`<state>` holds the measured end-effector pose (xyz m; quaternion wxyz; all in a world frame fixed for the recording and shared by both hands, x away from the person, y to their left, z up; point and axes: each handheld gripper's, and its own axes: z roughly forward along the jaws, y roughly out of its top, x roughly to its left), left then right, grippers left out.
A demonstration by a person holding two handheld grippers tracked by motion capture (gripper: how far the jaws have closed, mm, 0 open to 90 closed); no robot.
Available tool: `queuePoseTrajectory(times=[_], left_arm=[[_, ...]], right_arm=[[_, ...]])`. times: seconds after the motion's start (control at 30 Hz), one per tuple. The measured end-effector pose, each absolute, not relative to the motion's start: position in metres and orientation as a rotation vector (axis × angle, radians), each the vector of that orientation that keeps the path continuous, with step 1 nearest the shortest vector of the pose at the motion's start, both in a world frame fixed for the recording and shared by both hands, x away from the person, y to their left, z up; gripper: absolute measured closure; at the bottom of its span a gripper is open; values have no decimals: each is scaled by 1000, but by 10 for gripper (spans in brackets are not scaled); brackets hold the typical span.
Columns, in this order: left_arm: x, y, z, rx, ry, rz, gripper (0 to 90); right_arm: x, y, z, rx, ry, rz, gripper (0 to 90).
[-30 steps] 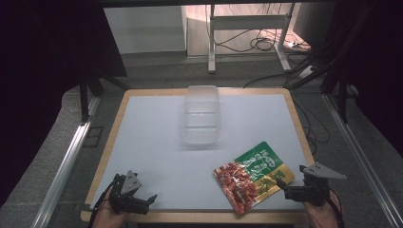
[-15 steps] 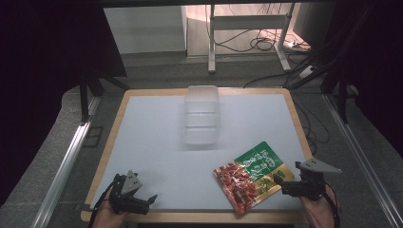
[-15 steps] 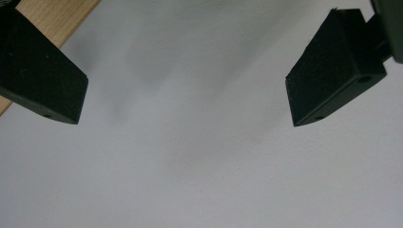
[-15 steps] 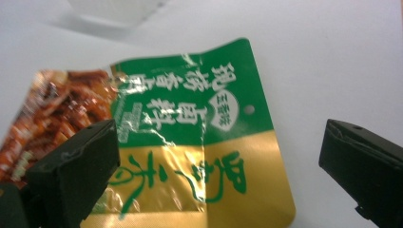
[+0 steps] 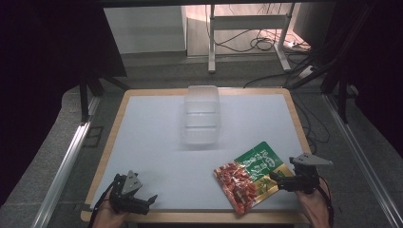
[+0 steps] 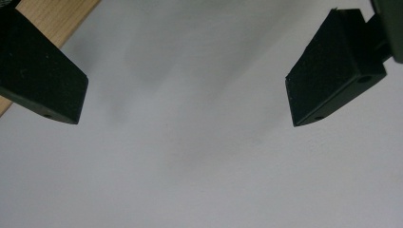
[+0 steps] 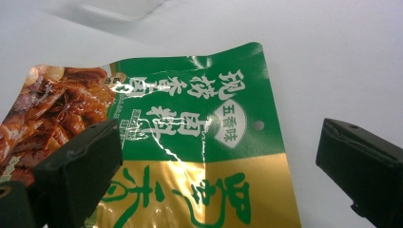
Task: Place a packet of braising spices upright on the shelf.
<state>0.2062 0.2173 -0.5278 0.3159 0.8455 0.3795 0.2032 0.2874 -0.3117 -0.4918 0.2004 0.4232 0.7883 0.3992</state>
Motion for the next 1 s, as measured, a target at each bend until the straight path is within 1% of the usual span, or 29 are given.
queuePoseTrajectory(times=[0.57,0.7,0.83,1.0], left_arm=[[206,216,-528,2240,990,541,2],[206,215,-528,2243,990,544,2],[206,214,-529,2246,990,545,2],[206,214,-529,2246,990,544,2]], right_arm=[[319,-303,-502,1189,2283,1019,23],[330,-304,-504,1221,2312,1000,70],[337,-304,-507,1237,2335,989,95],[348,-303,-507,1222,2365,963,180]])
